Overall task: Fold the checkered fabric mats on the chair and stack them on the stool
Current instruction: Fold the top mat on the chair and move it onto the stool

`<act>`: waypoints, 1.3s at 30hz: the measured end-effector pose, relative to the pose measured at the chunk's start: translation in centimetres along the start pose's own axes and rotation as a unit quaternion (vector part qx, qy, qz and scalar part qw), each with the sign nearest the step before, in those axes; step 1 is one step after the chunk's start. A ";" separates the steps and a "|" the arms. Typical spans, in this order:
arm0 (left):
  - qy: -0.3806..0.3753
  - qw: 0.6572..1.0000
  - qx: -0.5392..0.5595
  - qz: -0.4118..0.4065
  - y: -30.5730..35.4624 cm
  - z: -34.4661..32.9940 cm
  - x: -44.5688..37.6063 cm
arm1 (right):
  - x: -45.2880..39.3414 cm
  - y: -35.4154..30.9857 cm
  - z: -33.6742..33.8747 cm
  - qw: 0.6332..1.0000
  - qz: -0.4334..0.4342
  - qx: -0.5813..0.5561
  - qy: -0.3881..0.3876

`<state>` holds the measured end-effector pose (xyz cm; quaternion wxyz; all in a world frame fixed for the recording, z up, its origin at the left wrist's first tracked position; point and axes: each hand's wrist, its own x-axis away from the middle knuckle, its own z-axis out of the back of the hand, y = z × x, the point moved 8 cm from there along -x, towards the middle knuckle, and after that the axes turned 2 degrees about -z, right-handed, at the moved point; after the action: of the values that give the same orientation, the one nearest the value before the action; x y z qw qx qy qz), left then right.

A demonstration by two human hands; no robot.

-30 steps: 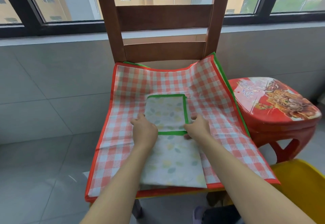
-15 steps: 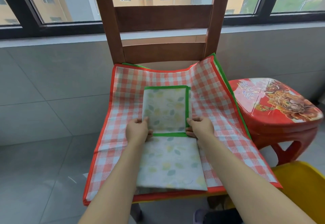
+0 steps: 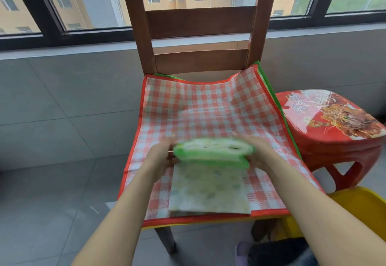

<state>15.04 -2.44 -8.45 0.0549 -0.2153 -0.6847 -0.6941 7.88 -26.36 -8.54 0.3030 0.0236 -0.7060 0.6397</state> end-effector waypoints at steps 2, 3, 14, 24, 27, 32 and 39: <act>-0.036 0.990 -0.131 -0.039 0.3 -0.1 0.9 | 0.8 -0.4 -0.2 0.993 0.030 0.112 -0.013; -0.055 0.981 -0.178 -0.060 0.4 -0.3 1.1 | 1.1 -0.5 -0.3 0.988 0.046 0.149 -0.019; -0.081 0.775 -0.596 -0.195 0.3 -3.3 2.7 | 2.8 -0.2 -2.5 0.894 0.128 0.427 -0.037; -0.082 0.736 -0.658 -0.138 -4.1 -5.2 4.1 | 5.1 1.4 -4.1 0.860 0.167 0.481 0.022; -0.057 0.727 -0.662 -0.172 -4.5 -4.5 4.4 | 6.4 3.1 -5.0 0.804 0.171 0.568 0.032; -0.016 0.754 -0.631 -0.183 -4.1 -3.9 4.7 | 6.6 5.3 -4.2 0.774 0.145 0.612 0.077; 0.102 0.885 -0.411 -0.192 -1.6 -0.6 4.8 | 6.5 3.5 -3.0 0.848 0.144 0.491 0.142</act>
<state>9.99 -1.92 -8.07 -0.1028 -0.0109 -0.3567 -0.9285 2.29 -20.71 -8.73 0.2532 -0.0235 -0.2448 0.9356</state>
